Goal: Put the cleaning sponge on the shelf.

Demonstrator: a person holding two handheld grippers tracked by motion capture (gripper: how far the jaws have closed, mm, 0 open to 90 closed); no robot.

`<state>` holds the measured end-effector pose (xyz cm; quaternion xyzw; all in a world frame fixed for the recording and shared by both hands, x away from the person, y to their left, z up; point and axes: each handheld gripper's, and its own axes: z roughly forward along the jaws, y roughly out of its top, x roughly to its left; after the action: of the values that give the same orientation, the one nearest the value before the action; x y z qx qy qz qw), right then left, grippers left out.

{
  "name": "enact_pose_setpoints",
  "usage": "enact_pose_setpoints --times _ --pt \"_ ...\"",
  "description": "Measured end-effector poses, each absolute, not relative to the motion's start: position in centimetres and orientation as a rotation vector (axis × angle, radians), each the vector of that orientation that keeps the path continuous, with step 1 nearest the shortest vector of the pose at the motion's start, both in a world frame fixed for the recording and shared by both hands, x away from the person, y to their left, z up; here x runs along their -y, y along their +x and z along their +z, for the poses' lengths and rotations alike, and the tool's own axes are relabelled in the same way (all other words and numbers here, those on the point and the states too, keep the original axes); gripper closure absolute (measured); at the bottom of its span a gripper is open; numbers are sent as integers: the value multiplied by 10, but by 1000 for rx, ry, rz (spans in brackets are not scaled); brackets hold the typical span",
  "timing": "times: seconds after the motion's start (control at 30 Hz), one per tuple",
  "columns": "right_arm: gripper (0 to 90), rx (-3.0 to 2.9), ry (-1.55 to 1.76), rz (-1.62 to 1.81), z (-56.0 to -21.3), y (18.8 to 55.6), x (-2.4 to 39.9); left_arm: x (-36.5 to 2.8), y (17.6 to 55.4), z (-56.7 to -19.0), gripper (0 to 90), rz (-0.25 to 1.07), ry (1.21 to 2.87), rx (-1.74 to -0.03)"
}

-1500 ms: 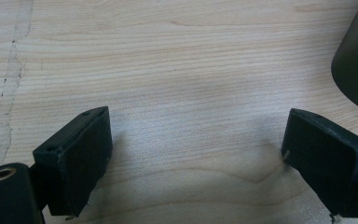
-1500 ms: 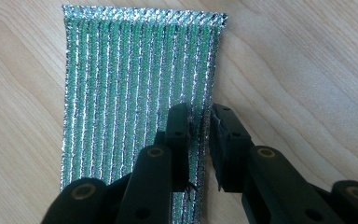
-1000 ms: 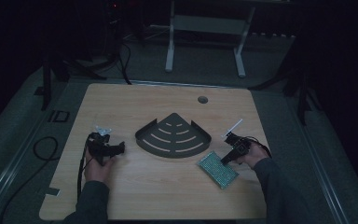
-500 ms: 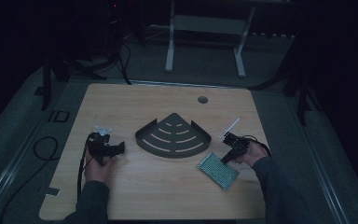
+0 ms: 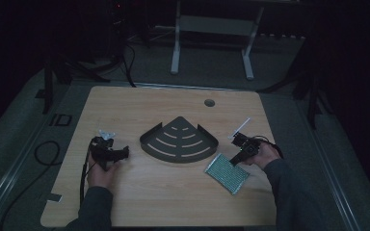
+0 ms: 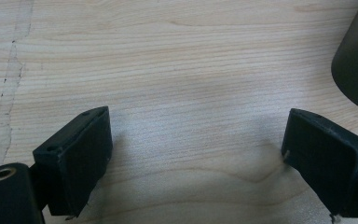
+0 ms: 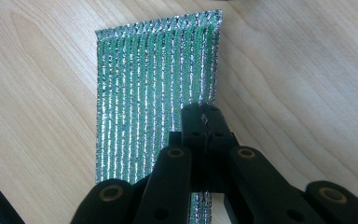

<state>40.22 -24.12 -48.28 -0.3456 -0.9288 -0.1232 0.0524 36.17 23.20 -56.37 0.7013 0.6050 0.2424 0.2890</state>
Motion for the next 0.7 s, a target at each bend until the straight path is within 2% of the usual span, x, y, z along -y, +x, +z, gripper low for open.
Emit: enact_pose_setpoints --times 0.7 --pt "897 2863 -1053 -385 -455 408 247 -232 362 -564 90 647 1872 -1615"
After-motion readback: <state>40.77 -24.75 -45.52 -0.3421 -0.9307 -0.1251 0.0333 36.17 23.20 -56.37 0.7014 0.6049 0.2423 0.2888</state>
